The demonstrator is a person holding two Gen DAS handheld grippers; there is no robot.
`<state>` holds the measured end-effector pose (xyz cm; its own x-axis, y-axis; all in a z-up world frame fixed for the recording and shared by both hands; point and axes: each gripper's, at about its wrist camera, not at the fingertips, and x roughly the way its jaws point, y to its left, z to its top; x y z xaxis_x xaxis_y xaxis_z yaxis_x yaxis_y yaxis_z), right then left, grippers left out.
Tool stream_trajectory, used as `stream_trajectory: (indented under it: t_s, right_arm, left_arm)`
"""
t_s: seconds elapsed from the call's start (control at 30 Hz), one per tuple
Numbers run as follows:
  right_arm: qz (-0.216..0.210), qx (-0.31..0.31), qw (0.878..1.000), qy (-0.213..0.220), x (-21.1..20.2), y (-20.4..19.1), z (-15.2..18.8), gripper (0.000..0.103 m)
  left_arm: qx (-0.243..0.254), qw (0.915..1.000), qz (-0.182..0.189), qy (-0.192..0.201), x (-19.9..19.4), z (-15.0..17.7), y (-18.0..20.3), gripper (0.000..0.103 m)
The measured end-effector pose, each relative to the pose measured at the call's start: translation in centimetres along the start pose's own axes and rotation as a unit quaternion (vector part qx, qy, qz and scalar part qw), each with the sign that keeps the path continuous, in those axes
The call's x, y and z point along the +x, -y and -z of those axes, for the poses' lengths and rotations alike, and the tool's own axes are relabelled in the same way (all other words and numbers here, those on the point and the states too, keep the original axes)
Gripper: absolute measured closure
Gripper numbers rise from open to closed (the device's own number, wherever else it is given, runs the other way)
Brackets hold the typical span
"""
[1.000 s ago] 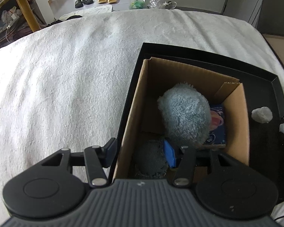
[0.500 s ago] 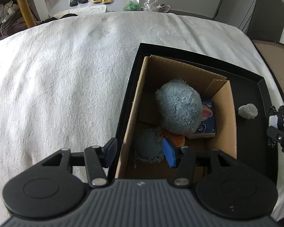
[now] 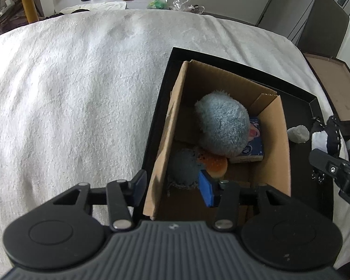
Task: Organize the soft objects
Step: 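Carry the black-and-white plush into the box and open the right tool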
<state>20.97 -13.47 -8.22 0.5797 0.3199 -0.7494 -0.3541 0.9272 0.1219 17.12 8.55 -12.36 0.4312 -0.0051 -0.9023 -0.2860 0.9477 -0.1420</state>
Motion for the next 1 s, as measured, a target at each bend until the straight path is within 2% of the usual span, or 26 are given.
stream_trajectory:
  t_s: [0.07,0.17,0.3,0.4,0.5,0.67,0.73,0.83,1.0]
  right_arm:
    - [-0.004,-0.005,1.0,-0.002,0.1,-0.7,0.0,0.089]
    - [-0.01,-0.011,1.0,-0.007,0.5,-1.9,0.0,0.089]
    - [-0.018,-0.017,1.0,-0.014,0.9,-3.0,0.3,0.085]
    - [-0.014,-0.027,0.999,-0.028,1.5,-3.7,0.8,0.068]
    - [-0.007,-0.022,0.999,-0.032,1.6,-3.7,1.2,0.058]
    - [0.012,-0.013,0.999,-0.027,1.1,-2.6,1.4,0.053]
    - [0.023,-0.012,0.999,-0.024,0.9,-2.0,1.5,0.046]
    - [0.042,-0.017,0.999,-0.014,0.5,-1.4,1.4,0.04]
    - [0.044,-0.009,0.999,-0.005,0.1,-0.1,1.3,0.04]
  left_arm:
    - [-0.002,1.0,0.006,-0.002,0.1,0.1,-0.4,0.061]
    - [-0.004,0.9999,0.015,-0.007,0.2,0.4,-0.8,0.072]
    - [0.007,1.0,-0.003,-0.004,0.3,0.7,-1.0,0.093]
    - [0.005,0.9999,0.011,-0.011,0.3,0.7,-1.2,0.093]
    - [0.005,0.9999,0.013,-0.01,0.3,0.9,-1.3,0.093]
    - [-0.006,0.9997,0.022,-0.013,0.2,0.8,-1.5,0.092]
    - [-0.009,0.9997,0.022,-0.011,0.0,0.7,-1.5,0.092]
    - [-0.007,0.9998,0.02,-0.002,-0.4,0.6,-1.3,0.092]
    - [-0.004,0.9998,0.016,0.008,-1.0,0.2,-0.9,0.092]
